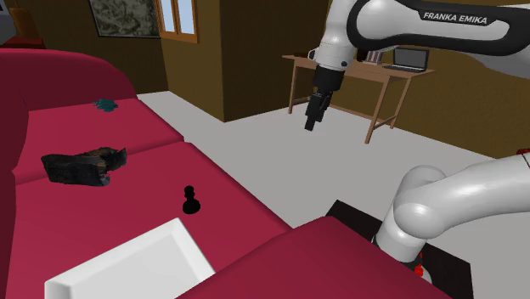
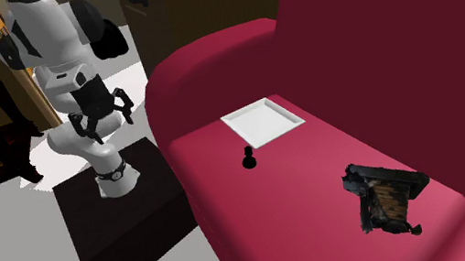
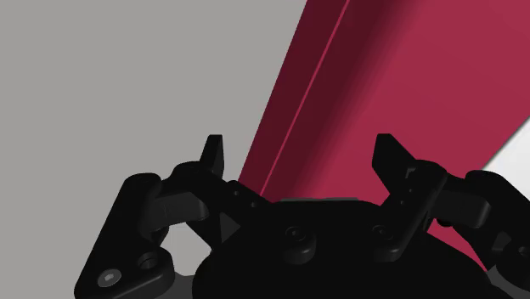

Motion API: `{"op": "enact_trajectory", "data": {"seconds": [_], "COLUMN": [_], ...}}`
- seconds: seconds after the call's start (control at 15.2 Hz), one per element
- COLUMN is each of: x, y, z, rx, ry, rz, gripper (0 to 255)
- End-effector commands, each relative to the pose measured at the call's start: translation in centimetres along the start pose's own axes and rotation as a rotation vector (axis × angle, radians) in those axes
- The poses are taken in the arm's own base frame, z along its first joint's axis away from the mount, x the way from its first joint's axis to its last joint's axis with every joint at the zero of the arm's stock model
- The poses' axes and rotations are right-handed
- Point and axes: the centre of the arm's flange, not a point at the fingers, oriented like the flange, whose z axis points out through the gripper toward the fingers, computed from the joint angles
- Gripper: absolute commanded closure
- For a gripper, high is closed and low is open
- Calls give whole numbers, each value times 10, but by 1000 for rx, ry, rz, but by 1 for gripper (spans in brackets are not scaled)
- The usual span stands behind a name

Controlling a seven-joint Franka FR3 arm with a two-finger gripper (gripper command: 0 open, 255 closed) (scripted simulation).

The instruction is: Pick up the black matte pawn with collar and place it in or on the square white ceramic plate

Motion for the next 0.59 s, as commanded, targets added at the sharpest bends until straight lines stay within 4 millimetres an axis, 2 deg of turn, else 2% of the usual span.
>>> {"op": "enact_trajectory", "data": {"seconds": [0.0,0.53], "x": [0,61], "y": [0,-72], "z": [0,48], "rx": [0,4], "ry": [0,-11], "rz": [0,29], "gripper": [0,0]}}
